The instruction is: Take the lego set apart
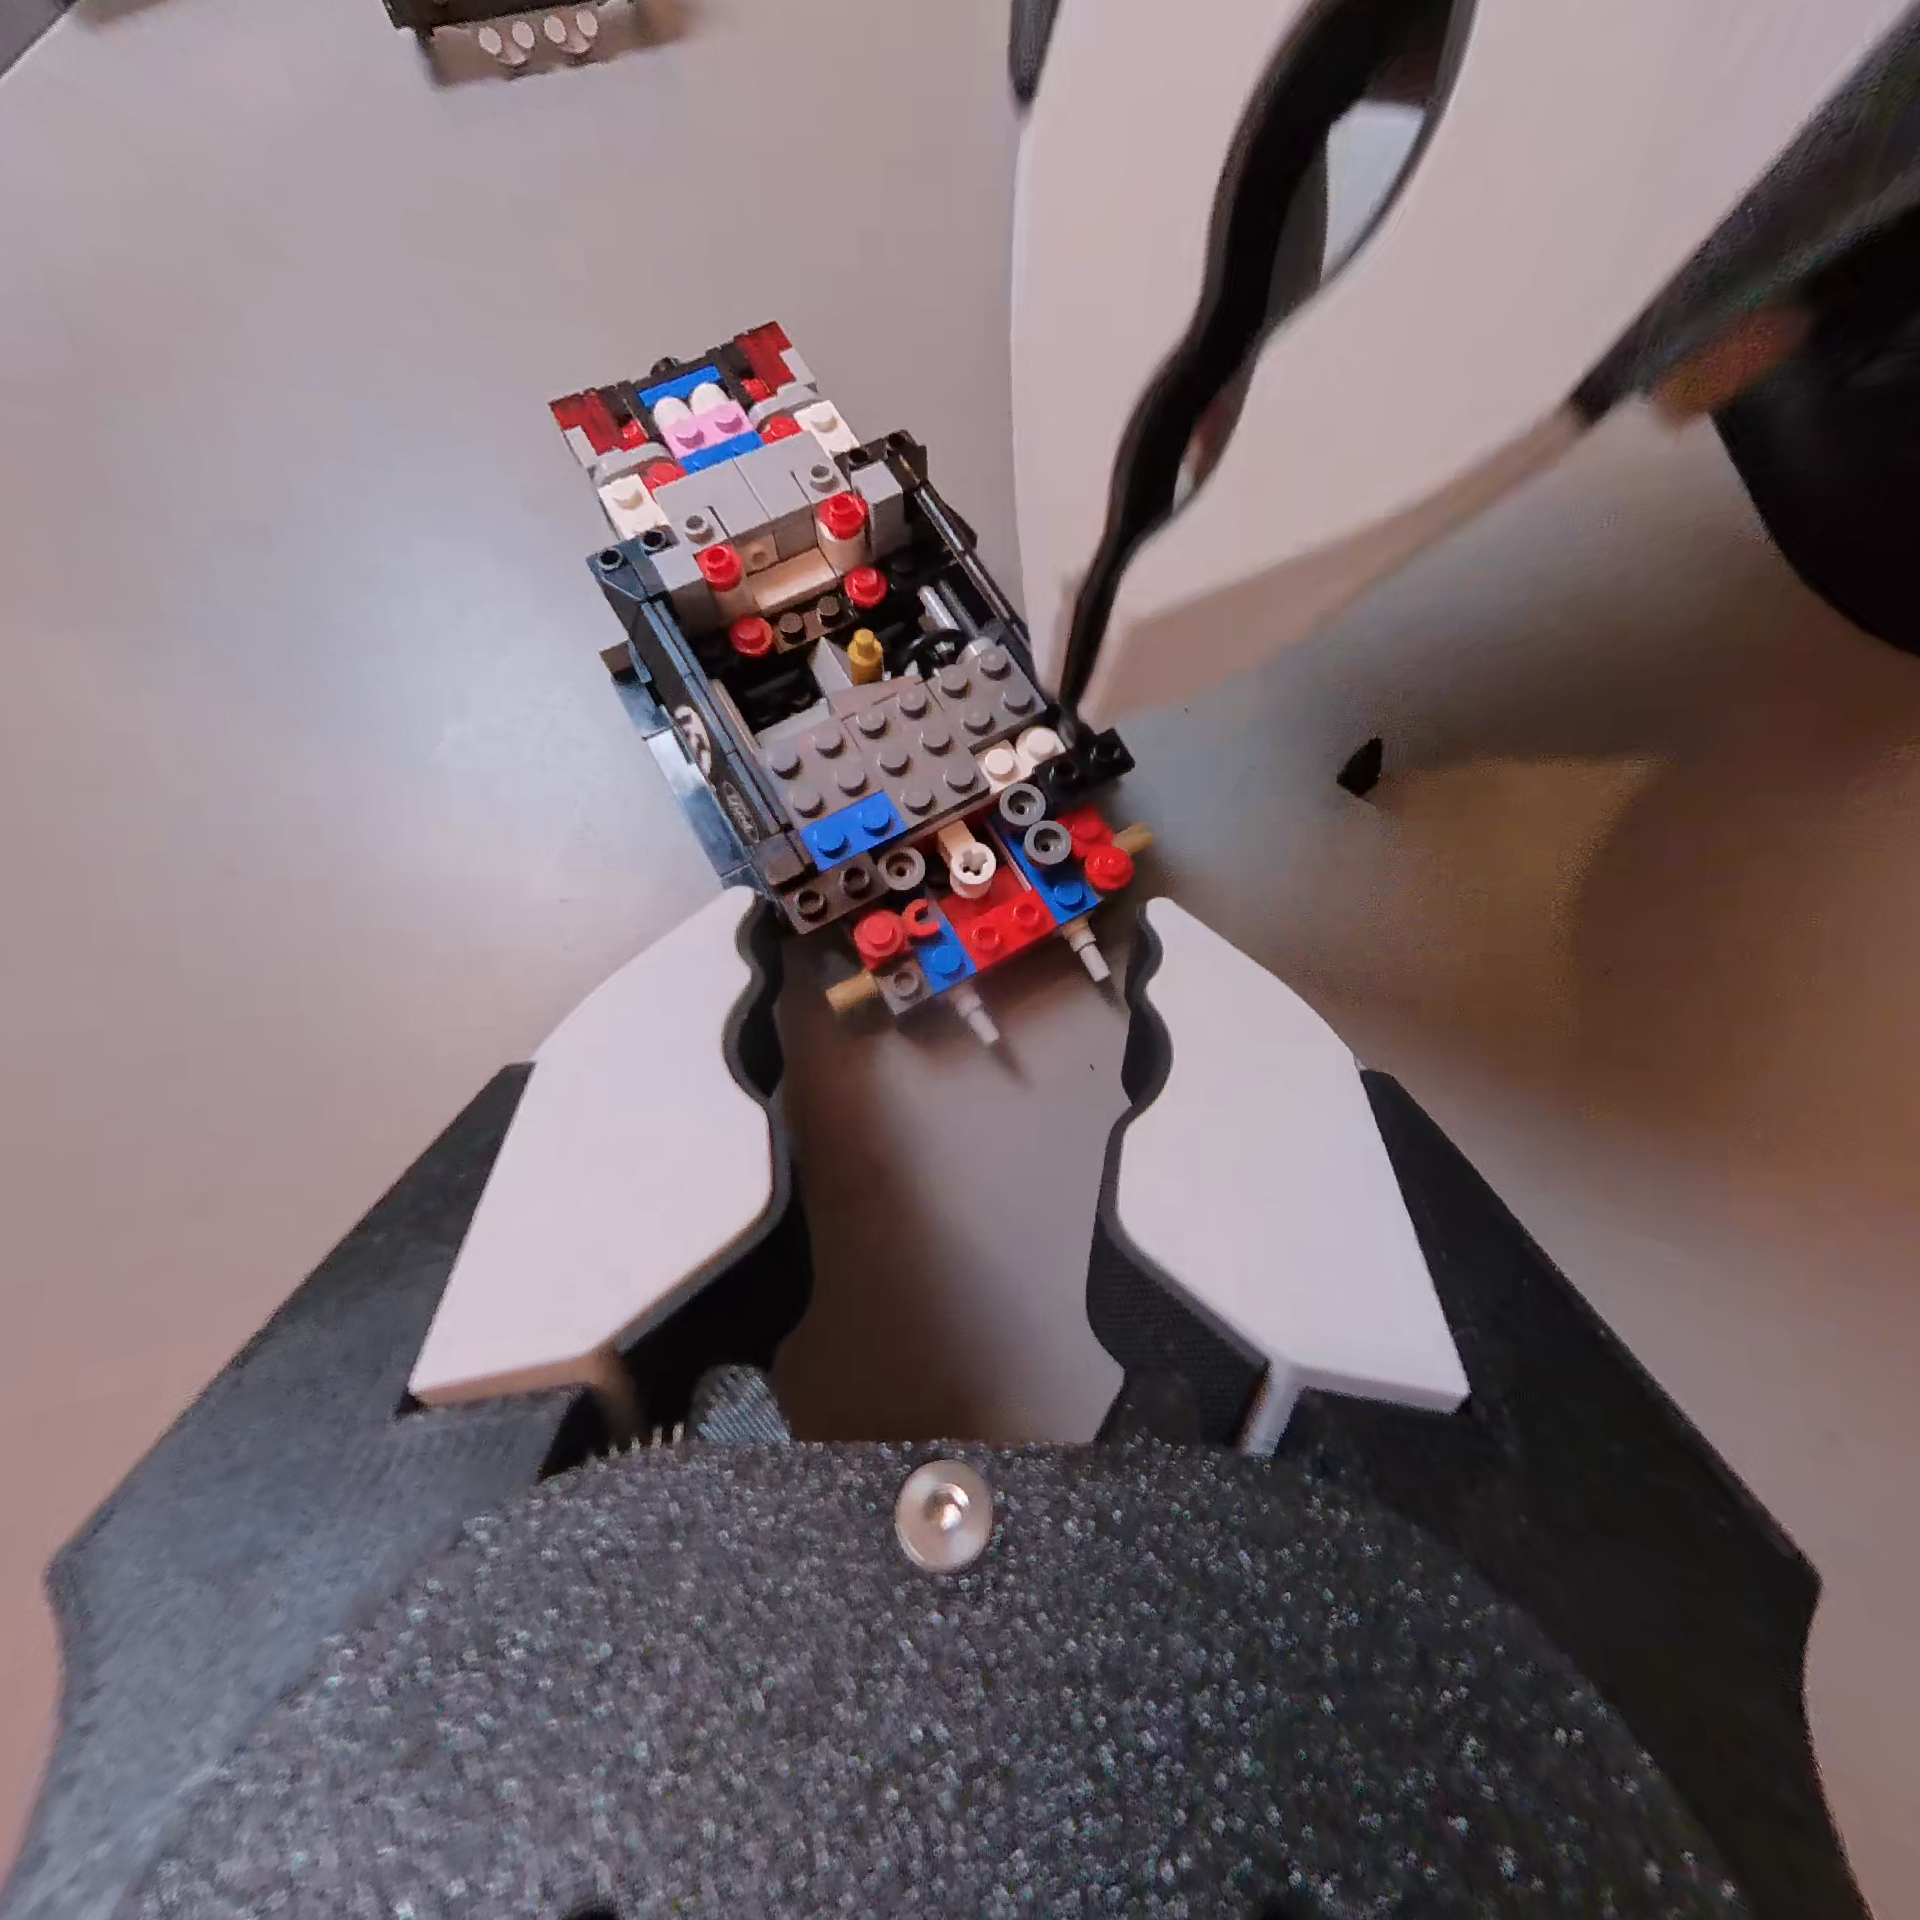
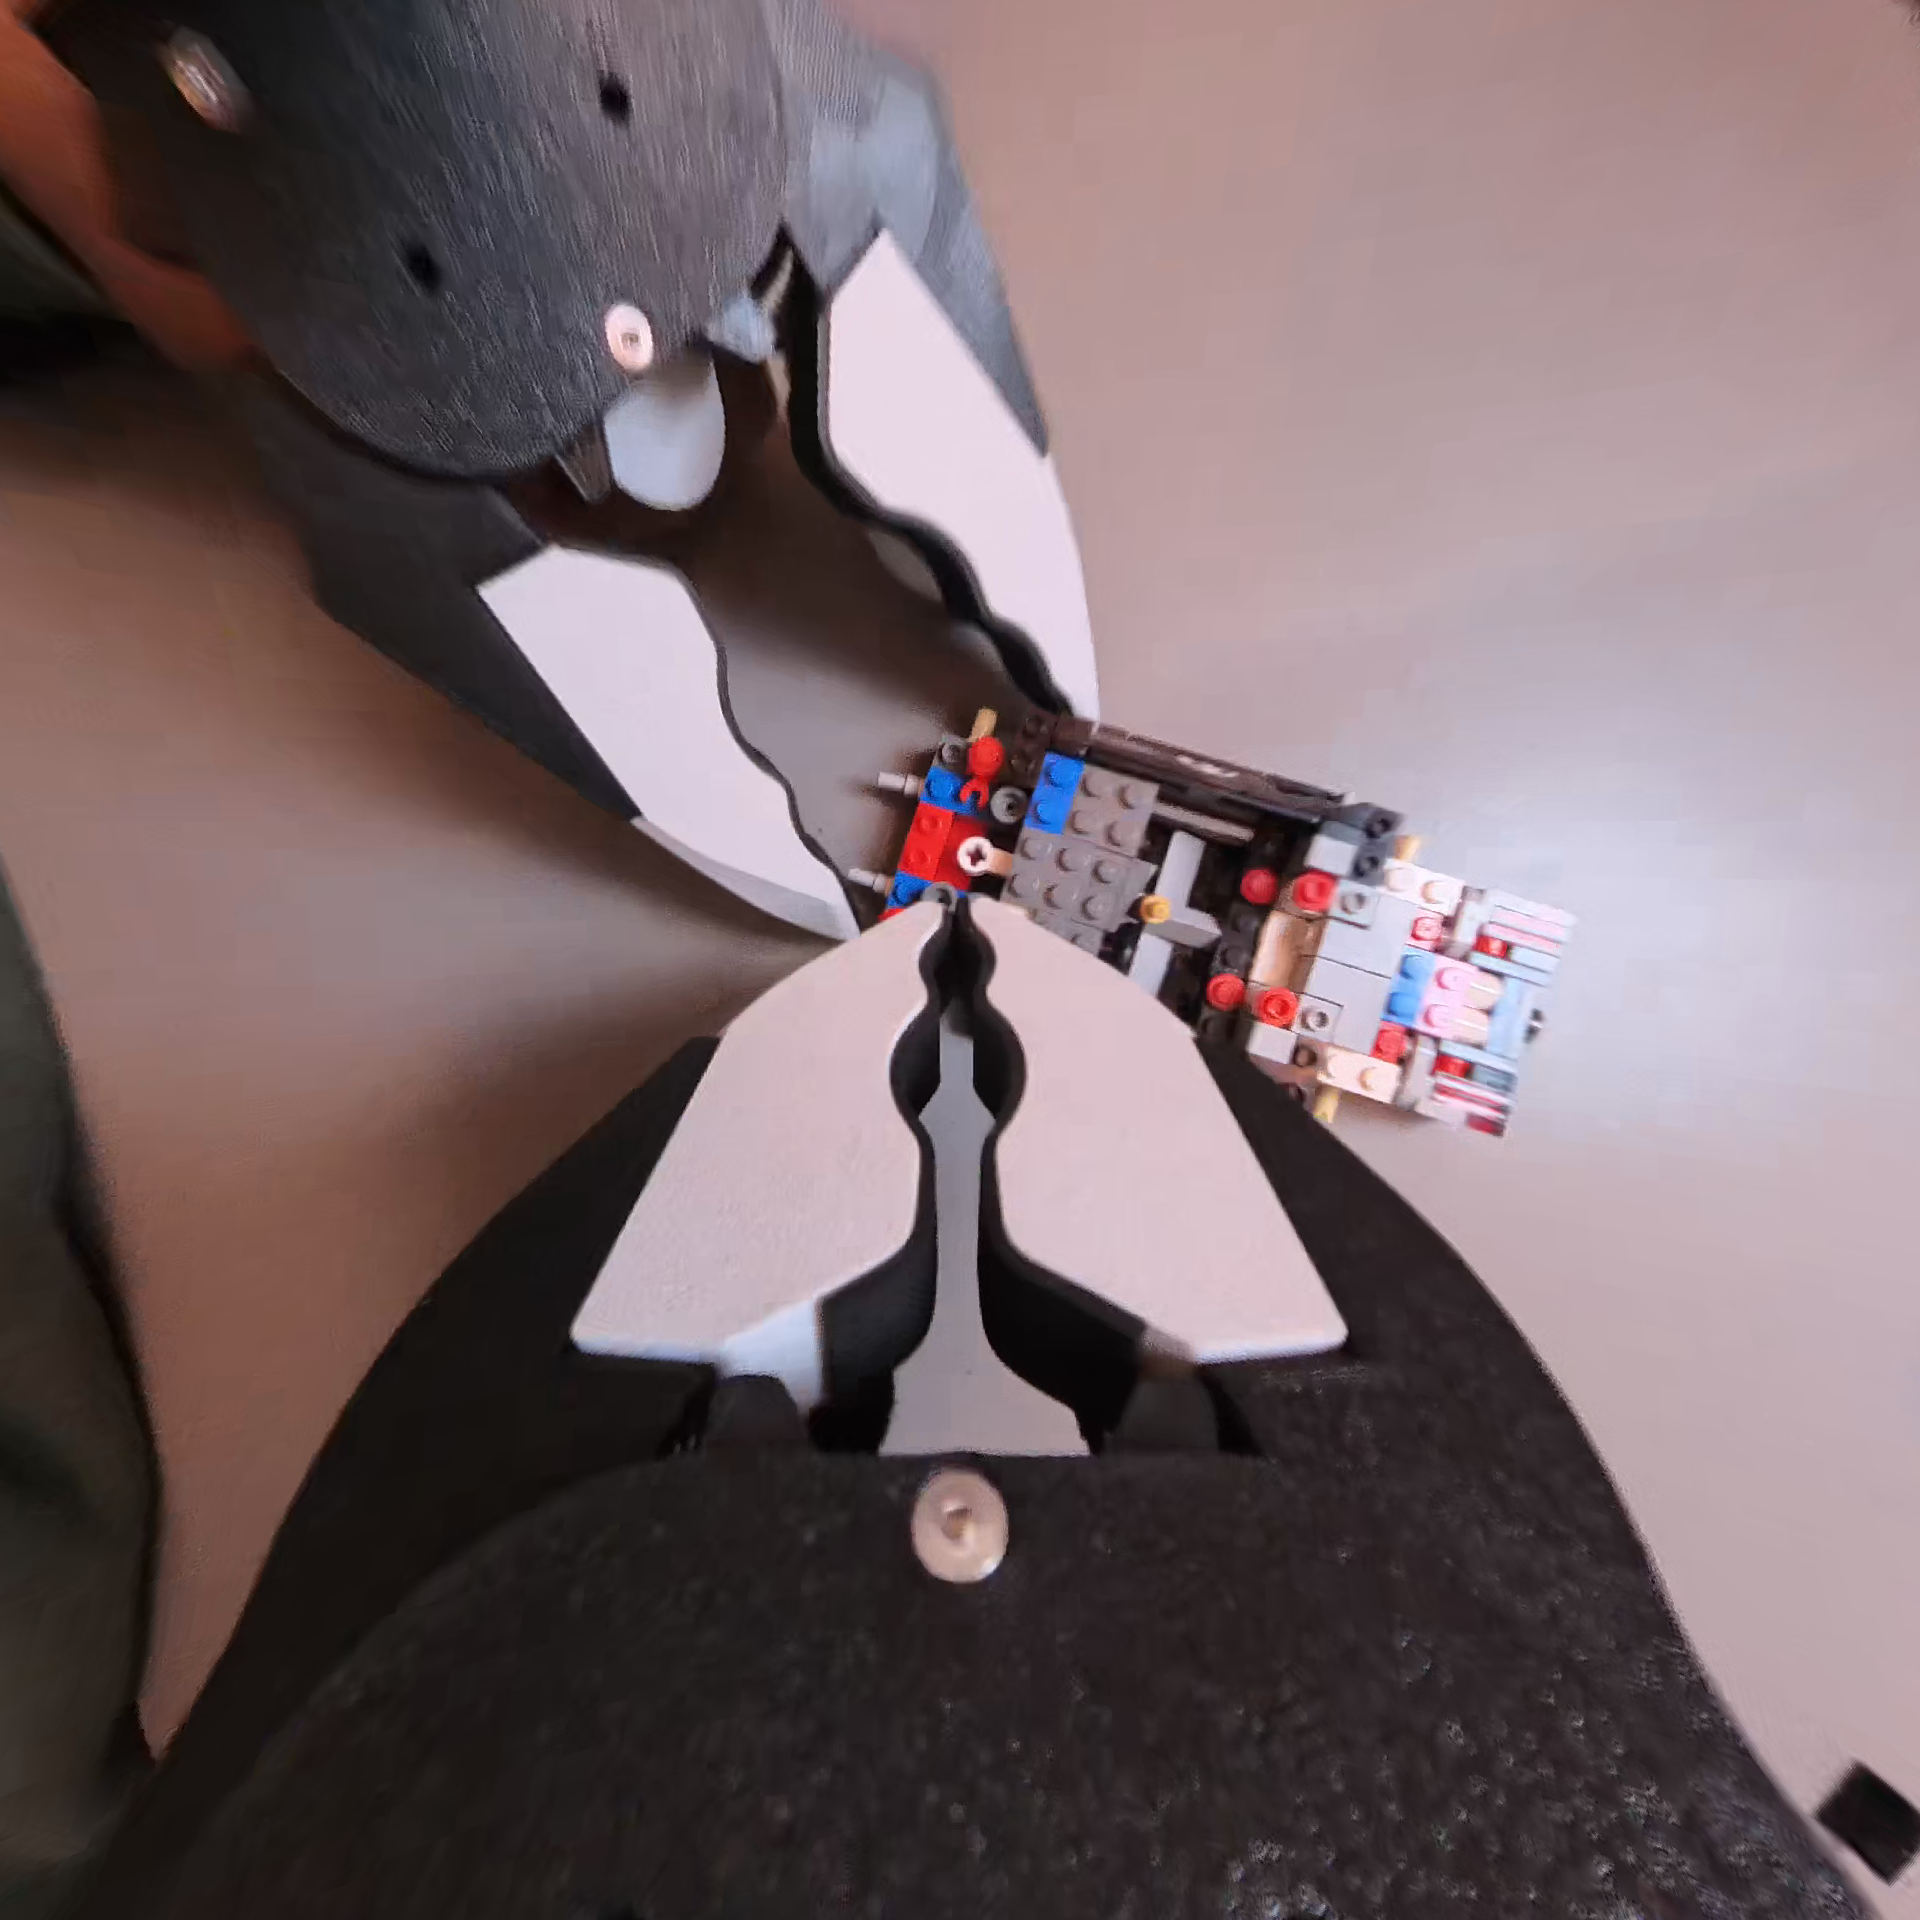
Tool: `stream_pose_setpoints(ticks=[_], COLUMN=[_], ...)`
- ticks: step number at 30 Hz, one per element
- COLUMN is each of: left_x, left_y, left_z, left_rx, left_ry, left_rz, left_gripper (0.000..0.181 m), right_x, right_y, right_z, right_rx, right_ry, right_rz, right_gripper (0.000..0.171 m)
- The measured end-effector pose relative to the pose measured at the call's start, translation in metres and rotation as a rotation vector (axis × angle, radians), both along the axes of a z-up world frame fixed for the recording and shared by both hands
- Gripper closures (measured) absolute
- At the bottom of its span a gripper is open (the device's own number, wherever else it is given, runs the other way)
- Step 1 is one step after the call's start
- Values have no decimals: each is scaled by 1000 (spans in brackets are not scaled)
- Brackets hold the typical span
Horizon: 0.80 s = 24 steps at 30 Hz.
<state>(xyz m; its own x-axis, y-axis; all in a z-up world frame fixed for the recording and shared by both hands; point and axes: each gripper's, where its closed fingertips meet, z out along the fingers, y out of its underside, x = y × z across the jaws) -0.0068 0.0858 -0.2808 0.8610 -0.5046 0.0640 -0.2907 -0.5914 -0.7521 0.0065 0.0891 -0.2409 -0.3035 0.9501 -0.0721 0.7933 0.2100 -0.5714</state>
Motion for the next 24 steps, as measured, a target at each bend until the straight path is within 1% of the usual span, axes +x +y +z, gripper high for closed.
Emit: stream_pose_setpoints(ticks=[3,4,5,11,16,19,22,24], left_x=[1,2,2,3,-3,-5,-5,-4], left_y=[0,-1,-1,-2,0,1,1,1], left_z=[0,0,0,2,7,8,9,9], left_rx=[-2,-2,-2,-5,-8,-15,-23,-26], left_ry=[0,-5,-8,-27,-99,-138,-156,-168], left_rz=[-10,-11,-13,-16,18,28,31,29], left_gripper=[117,118,118,121,125,128,129,130], right_x=[4,5,6,-6,-22,-34,-37,-36], right_y=[11,11,10,6,8,7,7,8], right_z=[11,12,12,8,-5,-7,-14,-14], right_rx=[31,26,21,118,230,215,169,155], right_ry=[65,82,94,174,137,108,-11,-71], right_rz=[-30,-27,-22,68,241,353,467,504], right_gripper=[171,161,156,157,159,159,159,158])
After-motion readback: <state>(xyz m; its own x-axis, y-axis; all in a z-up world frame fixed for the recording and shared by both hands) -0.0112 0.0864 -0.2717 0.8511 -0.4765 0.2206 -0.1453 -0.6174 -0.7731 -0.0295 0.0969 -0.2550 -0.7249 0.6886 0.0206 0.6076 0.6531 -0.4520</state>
